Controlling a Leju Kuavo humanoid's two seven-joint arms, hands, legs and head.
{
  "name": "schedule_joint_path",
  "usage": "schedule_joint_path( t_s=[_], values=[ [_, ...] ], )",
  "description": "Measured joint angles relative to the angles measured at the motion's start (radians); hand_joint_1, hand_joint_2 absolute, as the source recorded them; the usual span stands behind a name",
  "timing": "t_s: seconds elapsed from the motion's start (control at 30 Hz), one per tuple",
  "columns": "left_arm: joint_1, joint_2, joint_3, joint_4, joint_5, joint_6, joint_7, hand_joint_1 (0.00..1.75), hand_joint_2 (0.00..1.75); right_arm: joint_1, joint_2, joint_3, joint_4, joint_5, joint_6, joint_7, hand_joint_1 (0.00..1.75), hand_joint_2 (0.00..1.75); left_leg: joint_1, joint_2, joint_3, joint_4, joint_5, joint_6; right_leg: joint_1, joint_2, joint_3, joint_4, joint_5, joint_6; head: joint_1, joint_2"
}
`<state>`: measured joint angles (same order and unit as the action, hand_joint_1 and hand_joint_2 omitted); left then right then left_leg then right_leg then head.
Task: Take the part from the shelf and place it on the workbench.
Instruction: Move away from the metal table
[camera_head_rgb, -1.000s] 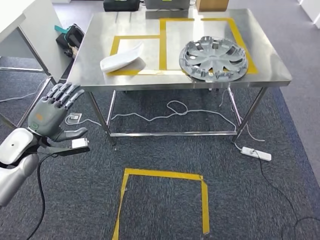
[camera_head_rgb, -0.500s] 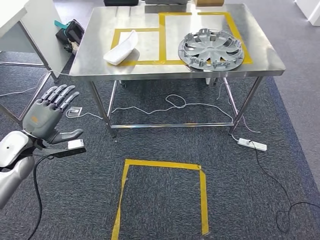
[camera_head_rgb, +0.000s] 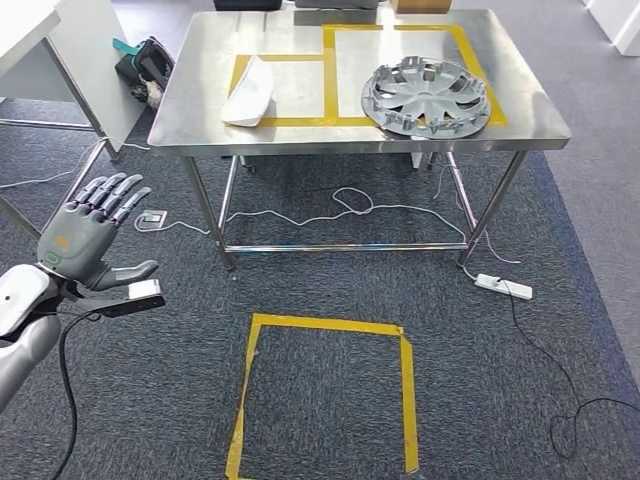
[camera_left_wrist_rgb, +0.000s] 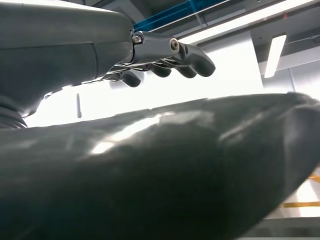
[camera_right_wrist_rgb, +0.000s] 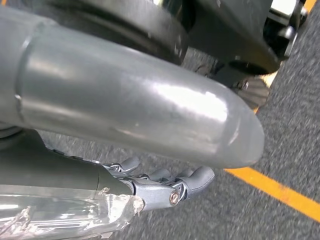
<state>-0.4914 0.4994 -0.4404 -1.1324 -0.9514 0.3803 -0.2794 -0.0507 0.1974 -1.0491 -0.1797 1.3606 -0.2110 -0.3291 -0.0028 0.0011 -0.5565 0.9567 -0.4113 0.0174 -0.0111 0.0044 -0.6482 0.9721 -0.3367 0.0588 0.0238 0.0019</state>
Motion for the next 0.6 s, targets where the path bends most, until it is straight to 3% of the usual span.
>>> schedule_joint_path(
  t_s=[0.07, 0.13, 0.17, 0.2, 0.23, 0.3, 0.37, 0.5, 0.57, 0.6],
  values=[
    [0.000, 0.006, 0.002, -0.002, 0.000, -0.001, 0.001, 0.00, 0.00, 0.000, 0.000, 0.003, 0.000, 0.003, -0.006, 0.002, 0.00, 0.00, 0.007, -0.001, 0.000, -0.011, 0.012, 0.006, 0.001, 0.001, -0.031, 0.071, -0.054, 0.003, 0.003, 0.000],
    [0.003, 0.010, 0.003, -0.002, 0.000, -0.001, 0.001, 0.00, 0.00, 0.001, 0.000, 0.006, 0.000, 0.004, -0.008, 0.002, 0.00, 0.00, 0.008, -0.007, -0.007, -0.012, 0.018, 0.005, 0.000, 0.001, -0.084, 0.218, -0.137, 0.006, 0.004, 0.000],
    [0.007, 0.011, 0.003, -0.002, 0.001, -0.002, 0.001, 0.00, 0.00, 0.001, 0.000, 0.008, 0.000, 0.003, -0.008, 0.003, 0.00, 0.00, 0.008, -0.012, -0.012, -0.011, 0.021, 0.002, -0.001, 0.001, -0.104, 0.279, -0.166, 0.007, 0.004, 0.000],
    [0.009, 0.013, 0.003, -0.002, 0.002, -0.002, 0.002, 0.00, 0.00, 0.002, 0.000, 0.008, 0.000, 0.002, -0.008, 0.003, 0.00, 0.00, 0.009, -0.017, -0.016, -0.010, 0.024, -0.002, -0.002, 0.001, -0.106, 0.306, -0.177, 0.009, 0.004, 0.000],
    [0.012, 0.015, 0.003, -0.002, 0.004, -0.003, 0.003, 0.00, 0.00, 0.002, 0.000, 0.008, 0.000, 0.000, -0.008, 0.003, 0.00, 0.00, 0.012, -0.023, -0.020, -0.009, 0.026, -0.007, -0.003, 0.001, -0.086, 0.290, -0.169, 0.009, 0.004, 0.000],
    [0.013, 0.021, 0.005, -0.003, 0.008, -0.003, 0.004, 0.00, 0.00, 0.001, 0.000, 0.008, 0.000, -0.004, -0.007, 0.003, 0.00, 0.00, 0.018, -0.034, -0.028, -0.001, 0.029, -0.018, -0.008, 0.011, 0.002, 0.158, -0.129, 0.013, 0.005, 0.000],
    [0.013, 0.031, 0.010, -0.008, 0.009, -0.003, 0.005, 0.00, 0.00, -0.001, 0.000, 0.008, 0.000, -0.008, -0.005, 0.002, 0.00, 0.00, 0.019, -0.045, -0.038, 0.012, 0.028, -0.032, -0.011, 0.029, 0.067, 0.058, -0.111, 0.007, 0.004, 0.000],
    [0.017, 0.048, 0.022, -0.013, 0.009, -0.004, 0.006, 0.00, 0.00, -0.001, 0.000, 0.008, 0.001, -0.009, -0.002, 0.002, 0.00, 0.00, 0.021, -0.051, -0.050, 0.021, 0.032, -0.053, -0.006, 0.023, 0.067, 0.057, -0.108, -0.030, 0.002, 0.000],
    [0.018, 0.054, 0.024, -0.013, 0.009, -0.004, 0.007, 0.00, 0.00, -0.001, 0.000, 0.008, 0.001, -0.010, -0.002, 0.001, 0.00, 0.00, 0.021, -0.031, -0.077, 0.080, -0.011, -0.060, -0.007, 0.012, 0.061, 0.056, -0.102, -0.045, -0.002, 0.000],
    [0.018, 0.055, 0.025, -0.013, 0.009, -0.005, 0.007, 0.00, 0.00, -0.001, 0.000, 0.008, 0.001, -0.010, -0.002, 0.001, 0.00, 0.00, 0.020, -0.021, -0.104, 0.142, -0.048, -0.062, -0.006, 0.007, 0.057, 0.056, -0.100, -0.050, -0.004, 0.000]
  ],
)
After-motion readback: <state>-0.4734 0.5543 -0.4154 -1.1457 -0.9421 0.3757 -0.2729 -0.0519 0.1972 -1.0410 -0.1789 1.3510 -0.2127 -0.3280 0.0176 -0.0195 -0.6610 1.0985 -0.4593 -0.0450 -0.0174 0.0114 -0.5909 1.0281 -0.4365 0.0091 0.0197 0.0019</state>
